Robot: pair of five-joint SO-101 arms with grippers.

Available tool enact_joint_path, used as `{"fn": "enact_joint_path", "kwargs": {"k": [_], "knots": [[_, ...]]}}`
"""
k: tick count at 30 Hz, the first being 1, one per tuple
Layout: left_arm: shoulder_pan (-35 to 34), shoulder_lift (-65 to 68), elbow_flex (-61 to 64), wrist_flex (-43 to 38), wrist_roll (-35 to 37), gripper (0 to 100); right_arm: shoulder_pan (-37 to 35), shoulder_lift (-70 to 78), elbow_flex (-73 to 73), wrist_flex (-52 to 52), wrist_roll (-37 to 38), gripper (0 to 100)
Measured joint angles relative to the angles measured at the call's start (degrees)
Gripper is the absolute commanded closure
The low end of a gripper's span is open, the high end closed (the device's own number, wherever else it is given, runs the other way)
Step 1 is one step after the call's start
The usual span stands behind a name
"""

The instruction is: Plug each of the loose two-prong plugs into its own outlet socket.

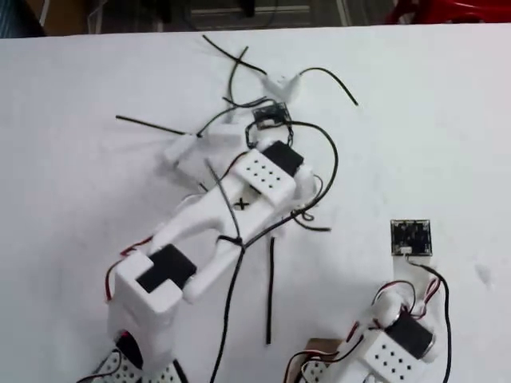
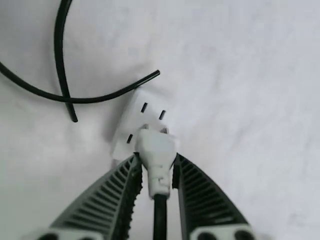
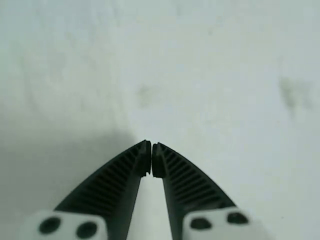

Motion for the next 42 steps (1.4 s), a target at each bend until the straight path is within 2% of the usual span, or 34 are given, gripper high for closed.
{"fn": "enact_joint_path", "kwargs": {"k": [6, 11, 23, 26, 34, 36, 42], "knots": [[-1.76, -0.18, 0.00, -0.18, -0.18, 98, -1.67, -5.63, 0.88, 4.22, 0.00, 97.9], [-2.11, -0.18, 0.09, -0.18, -5.98, 98, -1.67, -5.98, 0.88, 4.22, 0.00, 97.9], [-2.20, -0.18, 0.09, -0.18, -9.05, 98, -1.67, -5.98, 0.88, 4.22, 0.00, 97.9], [-2.20, -0.18, 0.09, 0.18, -12.40, 98, -1.67, -5.98, 0.88, 4.22, 0.00, 97.9], [-2.11, -0.18, 0.09, 12.66, -17.76, 98, -1.67, -5.98, 0.88, 4.22, 0.00, 97.9], [-2.55, -0.18, 0.09, 15.74, -21.36, 98, -1.67, -5.98, 0.88, 4.22, 0.00, 97.9], [-9.05, -0.18, 0.09, 17.58, -31.03, 97, -1.67, -5.98, 0.88, 4.22, 0.00, 97.9]]}}
